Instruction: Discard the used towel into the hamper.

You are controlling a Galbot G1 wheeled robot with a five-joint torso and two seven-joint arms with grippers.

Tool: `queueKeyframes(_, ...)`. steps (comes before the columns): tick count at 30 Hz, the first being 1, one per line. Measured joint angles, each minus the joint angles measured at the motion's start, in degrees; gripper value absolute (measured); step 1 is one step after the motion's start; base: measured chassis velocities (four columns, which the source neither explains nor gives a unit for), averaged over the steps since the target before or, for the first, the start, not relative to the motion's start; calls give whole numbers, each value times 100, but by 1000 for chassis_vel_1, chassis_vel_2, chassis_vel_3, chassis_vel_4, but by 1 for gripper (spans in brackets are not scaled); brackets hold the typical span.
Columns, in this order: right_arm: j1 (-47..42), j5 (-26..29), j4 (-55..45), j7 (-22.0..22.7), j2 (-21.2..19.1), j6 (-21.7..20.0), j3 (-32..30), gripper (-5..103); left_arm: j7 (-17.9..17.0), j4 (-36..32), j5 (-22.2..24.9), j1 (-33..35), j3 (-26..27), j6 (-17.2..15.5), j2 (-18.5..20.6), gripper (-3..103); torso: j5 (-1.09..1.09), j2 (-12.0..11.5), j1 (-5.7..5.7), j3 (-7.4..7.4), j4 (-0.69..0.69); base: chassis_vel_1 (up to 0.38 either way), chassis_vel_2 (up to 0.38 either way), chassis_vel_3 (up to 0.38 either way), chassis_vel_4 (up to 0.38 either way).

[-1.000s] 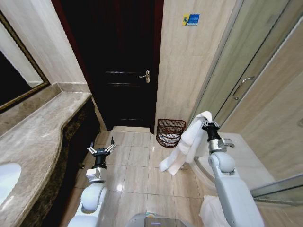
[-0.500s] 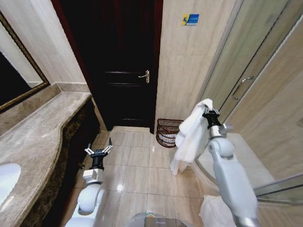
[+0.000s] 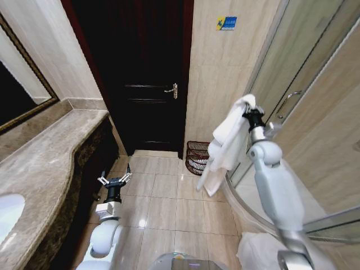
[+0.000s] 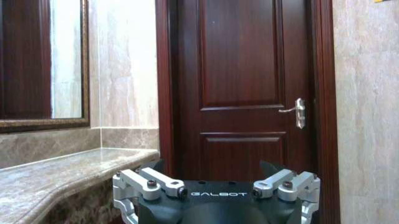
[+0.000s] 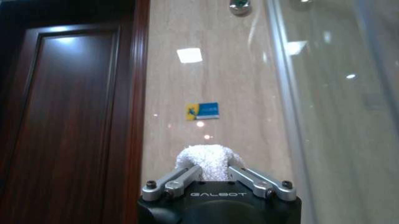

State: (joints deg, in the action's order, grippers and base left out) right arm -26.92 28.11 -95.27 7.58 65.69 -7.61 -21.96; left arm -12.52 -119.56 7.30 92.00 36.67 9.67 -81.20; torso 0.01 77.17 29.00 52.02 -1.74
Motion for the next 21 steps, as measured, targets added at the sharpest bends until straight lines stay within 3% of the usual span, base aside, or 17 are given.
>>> queueKeyframes(5, 961, 167, 365, 126, -44, -152, 353, 3, -49, -75, 52, 34, 98, -8, 58, 100, -3, 0, 0, 0, -2, 0, 0, 0, 0)
queueKeyframes(15, 2227, 760, 744, 202, -671, -492, 975, 3, -65, -158, 72, -23, 64, -8, -89, 100, 2, 0, 0, 0, 2, 0, 0, 0, 0)
queueKeyframes(21, 3150, 886, 1329, 184, -660, -498, 1291, 3, -64, -184, 71, -71, 62, -10, -77, 100, -2, 0, 0, 0, 0, 0, 0, 0, 0)
